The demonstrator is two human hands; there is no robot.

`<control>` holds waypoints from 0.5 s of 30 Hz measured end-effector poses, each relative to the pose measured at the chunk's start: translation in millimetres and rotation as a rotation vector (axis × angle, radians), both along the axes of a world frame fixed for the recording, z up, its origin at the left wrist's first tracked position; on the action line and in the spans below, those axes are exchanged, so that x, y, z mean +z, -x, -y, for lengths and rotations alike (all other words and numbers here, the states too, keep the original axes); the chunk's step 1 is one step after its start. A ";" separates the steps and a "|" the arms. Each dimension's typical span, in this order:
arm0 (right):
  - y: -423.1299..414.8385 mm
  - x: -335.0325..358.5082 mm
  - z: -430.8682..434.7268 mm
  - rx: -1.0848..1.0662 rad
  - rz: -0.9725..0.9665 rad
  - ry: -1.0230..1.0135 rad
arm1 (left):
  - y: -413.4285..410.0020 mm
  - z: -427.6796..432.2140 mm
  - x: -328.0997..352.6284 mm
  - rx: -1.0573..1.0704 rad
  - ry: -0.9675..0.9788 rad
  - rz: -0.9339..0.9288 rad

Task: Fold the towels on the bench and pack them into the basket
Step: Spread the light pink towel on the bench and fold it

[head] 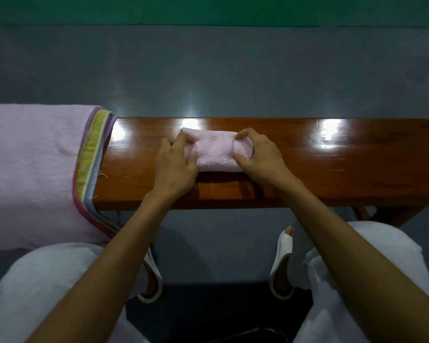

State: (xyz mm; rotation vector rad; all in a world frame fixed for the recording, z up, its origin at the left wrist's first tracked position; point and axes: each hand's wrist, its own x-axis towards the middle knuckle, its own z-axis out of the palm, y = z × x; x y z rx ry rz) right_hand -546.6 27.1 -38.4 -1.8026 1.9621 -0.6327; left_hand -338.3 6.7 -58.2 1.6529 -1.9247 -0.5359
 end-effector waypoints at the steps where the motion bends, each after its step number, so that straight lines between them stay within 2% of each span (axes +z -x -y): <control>1: 1.1 0.8 -0.4 -0.004 0.030 0.001 | 1.1 0.0 1.2 0.001 0.001 -0.027; 6: 12.7 10.7 -7.9 -0.024 0.165 0.025 | 9.5 -2.4 7.0 0.003 -0.018 -0.170; 15: 71.5 27.9 -27.9 -0.084 0.203 0.083 | 58.0 -18.0 23.3 -0.086 -0.040 -0.321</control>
